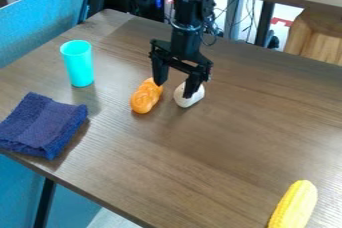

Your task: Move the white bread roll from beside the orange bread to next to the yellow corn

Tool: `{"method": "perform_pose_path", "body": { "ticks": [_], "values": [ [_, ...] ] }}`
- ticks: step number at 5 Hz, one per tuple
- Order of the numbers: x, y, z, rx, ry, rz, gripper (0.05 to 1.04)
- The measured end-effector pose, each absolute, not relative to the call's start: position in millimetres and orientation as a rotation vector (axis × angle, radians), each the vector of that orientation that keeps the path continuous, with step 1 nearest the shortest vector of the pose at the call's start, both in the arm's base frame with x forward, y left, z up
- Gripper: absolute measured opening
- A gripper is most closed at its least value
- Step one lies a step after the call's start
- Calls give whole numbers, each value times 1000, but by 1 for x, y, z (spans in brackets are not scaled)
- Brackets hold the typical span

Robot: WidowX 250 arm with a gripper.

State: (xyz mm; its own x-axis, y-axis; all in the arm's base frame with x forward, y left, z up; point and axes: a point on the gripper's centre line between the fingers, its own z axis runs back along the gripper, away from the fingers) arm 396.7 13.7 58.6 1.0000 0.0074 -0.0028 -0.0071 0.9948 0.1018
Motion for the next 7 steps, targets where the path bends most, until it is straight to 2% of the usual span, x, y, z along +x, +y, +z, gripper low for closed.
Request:
{"method": "perform_pose_path", "body": {
  "ticks": [2, 4, 6, 7],
  "values": [
    [407, 9, 42, 105, 38, 13, 990],
    [417, 4, 47, 66, 10, 31, 990],
    [423, 6, 38, 64, 26, 48, 990],
    [425, 12, 33, 84, 40, 75, 955]
  ]
}}
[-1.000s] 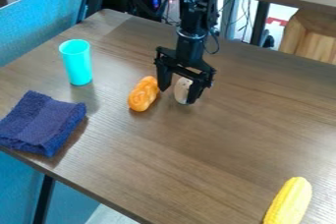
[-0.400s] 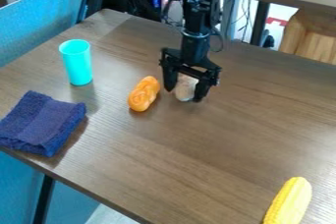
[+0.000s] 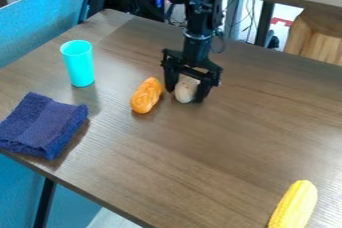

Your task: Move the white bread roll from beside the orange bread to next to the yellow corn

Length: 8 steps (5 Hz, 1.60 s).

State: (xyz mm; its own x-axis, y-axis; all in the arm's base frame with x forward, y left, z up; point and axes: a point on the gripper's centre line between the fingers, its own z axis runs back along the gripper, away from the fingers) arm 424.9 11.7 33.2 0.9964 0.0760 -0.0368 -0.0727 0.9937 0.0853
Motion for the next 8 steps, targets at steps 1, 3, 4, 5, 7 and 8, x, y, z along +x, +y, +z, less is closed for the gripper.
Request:
{"method": "perform_pose_path", "body": {
  "ticks": [1, 3, 4, 5, 7, 8],
  "values": [
    [425, 12, 31, 84, 43, 80, 727],
    [411, 8, 40, 0, 28, 60, 628],
    [405, -7, 70, -101, -24, 29, 628],
    [398, -29, 76, -159, -9, 58, 628],
    [376, -111, 61, -143, 25, -55, 628],
    [361, -131, 45, -186, 47, -43, 628]
  ]
}}
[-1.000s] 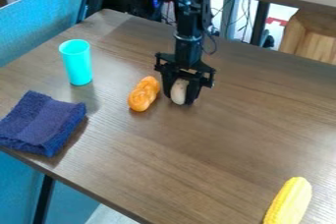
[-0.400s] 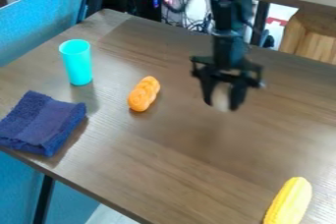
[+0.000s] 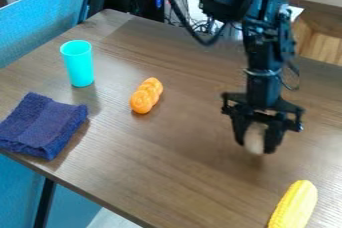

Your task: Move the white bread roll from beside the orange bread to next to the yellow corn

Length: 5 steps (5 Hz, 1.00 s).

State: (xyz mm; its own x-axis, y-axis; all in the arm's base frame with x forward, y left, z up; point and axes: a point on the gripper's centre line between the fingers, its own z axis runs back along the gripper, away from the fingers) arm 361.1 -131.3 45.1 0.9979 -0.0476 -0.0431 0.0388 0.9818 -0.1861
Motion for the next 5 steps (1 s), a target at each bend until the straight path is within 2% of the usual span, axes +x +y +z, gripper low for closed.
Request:
{"method": "perform_pose_path", "body": {
  "ticks": [1, 2, 3, 4, 5],
  "values": [
    [361, -148, 43, -266, 22, -42, 628],
    [365, -155, 43, -297, 12, -68, 628],
    [370, -162, 30, -295, 14, -83, 626],
    [376, -164, 27, -297, 18, -81, 607],
    [380, -162, 24, -260, 11, -82, 649]
  ]
}}
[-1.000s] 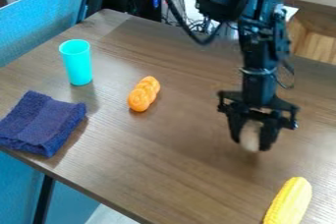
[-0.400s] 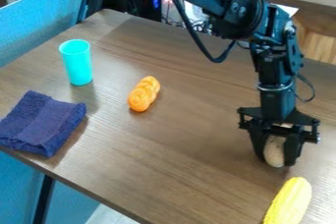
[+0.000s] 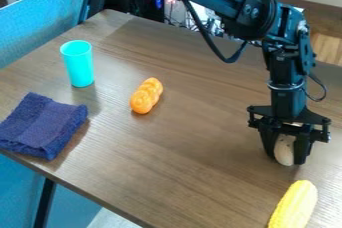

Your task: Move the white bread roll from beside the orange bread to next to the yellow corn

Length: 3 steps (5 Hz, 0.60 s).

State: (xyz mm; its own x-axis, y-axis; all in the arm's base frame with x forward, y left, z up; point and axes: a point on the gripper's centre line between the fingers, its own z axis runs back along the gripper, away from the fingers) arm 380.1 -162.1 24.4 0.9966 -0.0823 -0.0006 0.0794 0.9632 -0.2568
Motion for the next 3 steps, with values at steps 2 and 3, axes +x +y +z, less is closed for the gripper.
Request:
{"method": "perform_pose_path", "body": {
  "ticks": [2, 3],
  "values": [
    [364, -154, 27, -219, -2, -78, 977],
    [355, -151, 31, -234, 9, -75, 987]
  ]
}}
